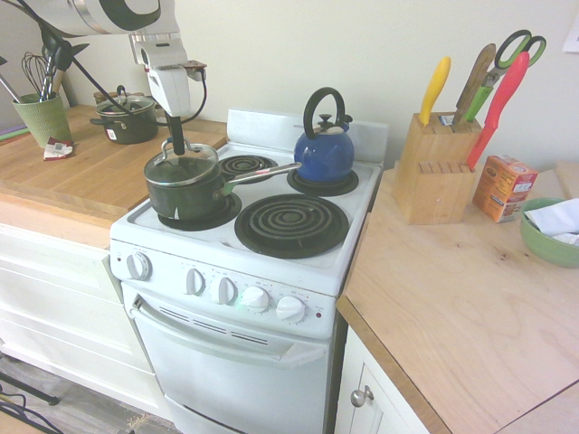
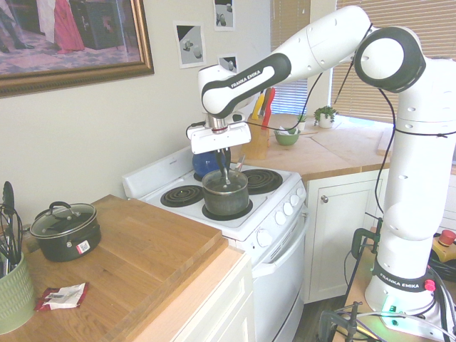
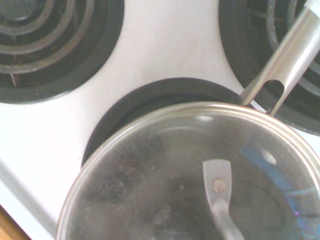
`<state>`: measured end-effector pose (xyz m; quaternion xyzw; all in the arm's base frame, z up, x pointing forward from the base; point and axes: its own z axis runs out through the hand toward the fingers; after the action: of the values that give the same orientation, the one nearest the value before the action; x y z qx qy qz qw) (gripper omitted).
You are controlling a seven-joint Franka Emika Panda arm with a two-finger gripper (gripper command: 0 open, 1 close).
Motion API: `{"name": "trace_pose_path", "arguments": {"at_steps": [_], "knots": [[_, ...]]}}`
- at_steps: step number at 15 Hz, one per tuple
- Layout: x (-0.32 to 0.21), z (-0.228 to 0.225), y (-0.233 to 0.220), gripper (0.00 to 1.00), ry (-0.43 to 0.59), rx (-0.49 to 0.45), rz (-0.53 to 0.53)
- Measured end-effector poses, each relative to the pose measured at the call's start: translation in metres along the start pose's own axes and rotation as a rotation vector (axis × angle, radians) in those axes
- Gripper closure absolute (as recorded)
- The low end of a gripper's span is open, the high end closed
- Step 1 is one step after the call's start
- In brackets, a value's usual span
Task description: Cover the lid of the pot
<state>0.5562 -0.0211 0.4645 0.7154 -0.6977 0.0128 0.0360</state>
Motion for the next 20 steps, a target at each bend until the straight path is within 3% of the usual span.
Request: {"name": "trace_pose_path", "arguments": {"at_steps": [10,11,20], "knots": [[-0.017,0.014,-0.008,1.00,0.032,-0.020,-0.018],[-0.017,0.014,-0.008,0.00,0.032,-0.019,-0.018],[-0.017,0.014,-0.010,0.00,0.030,-0.007,-0.044]]}}
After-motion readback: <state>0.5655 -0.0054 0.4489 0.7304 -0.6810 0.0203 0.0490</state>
